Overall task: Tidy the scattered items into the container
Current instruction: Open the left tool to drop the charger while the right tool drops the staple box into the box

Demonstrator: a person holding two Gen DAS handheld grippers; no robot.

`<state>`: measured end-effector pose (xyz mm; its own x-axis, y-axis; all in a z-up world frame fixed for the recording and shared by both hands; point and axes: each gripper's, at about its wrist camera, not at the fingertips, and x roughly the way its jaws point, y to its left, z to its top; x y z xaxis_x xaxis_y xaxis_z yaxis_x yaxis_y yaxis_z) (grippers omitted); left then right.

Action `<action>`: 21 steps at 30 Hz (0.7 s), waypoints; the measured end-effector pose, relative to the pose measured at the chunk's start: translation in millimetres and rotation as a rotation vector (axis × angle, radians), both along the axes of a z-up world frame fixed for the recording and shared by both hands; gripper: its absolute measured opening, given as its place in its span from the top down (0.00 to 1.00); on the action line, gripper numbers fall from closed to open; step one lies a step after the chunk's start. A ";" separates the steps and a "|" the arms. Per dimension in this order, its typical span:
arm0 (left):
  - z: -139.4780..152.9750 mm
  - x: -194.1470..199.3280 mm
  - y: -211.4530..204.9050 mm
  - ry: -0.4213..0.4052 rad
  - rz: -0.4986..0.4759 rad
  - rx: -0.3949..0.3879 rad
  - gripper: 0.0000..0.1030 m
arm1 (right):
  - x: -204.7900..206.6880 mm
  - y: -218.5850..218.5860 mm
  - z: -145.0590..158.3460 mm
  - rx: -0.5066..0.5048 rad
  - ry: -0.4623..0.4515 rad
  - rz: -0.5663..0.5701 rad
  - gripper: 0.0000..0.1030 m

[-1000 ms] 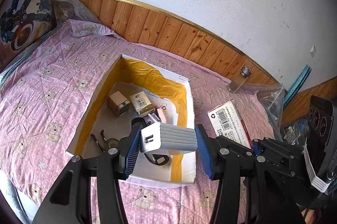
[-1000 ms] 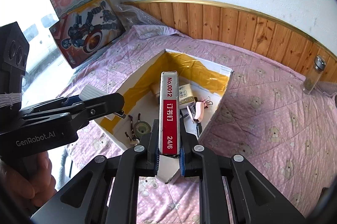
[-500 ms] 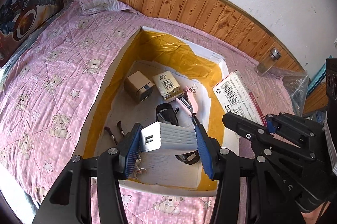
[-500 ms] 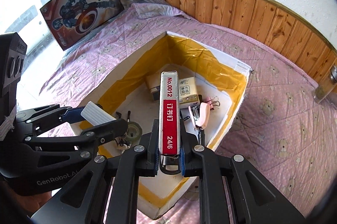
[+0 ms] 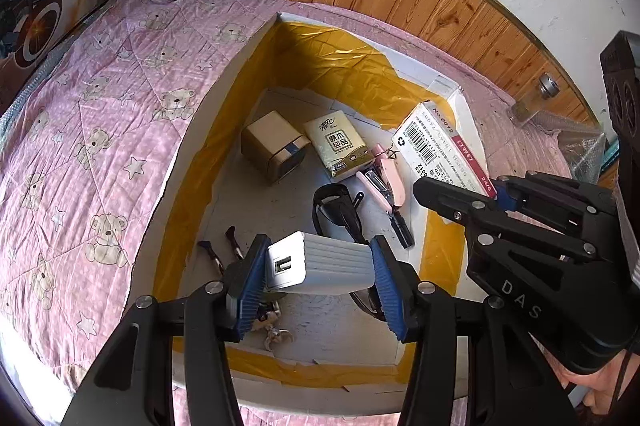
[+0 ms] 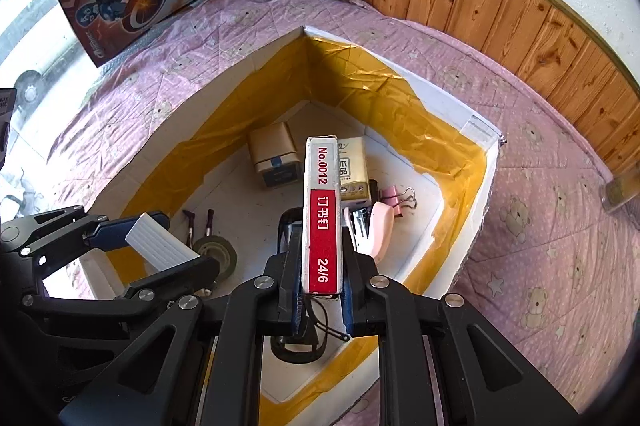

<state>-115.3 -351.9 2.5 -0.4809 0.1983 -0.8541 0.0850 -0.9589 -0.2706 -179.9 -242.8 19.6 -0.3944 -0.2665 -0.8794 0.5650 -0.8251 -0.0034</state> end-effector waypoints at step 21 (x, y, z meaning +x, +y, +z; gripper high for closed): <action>-4.6 8.6 -10.3 -0.018 0.011 0.016 0.48 | 6.4 -2.1 0.2 0.058 -0.015 -0.005 0.48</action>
<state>-106.7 -362.2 -2.2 -0.4673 0.2065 -0.8597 0.1006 -0.9536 -0.2837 -173.5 -244.9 19.8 -0.3825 -0.2132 -0.8990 0.5609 -0.8268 -0.0425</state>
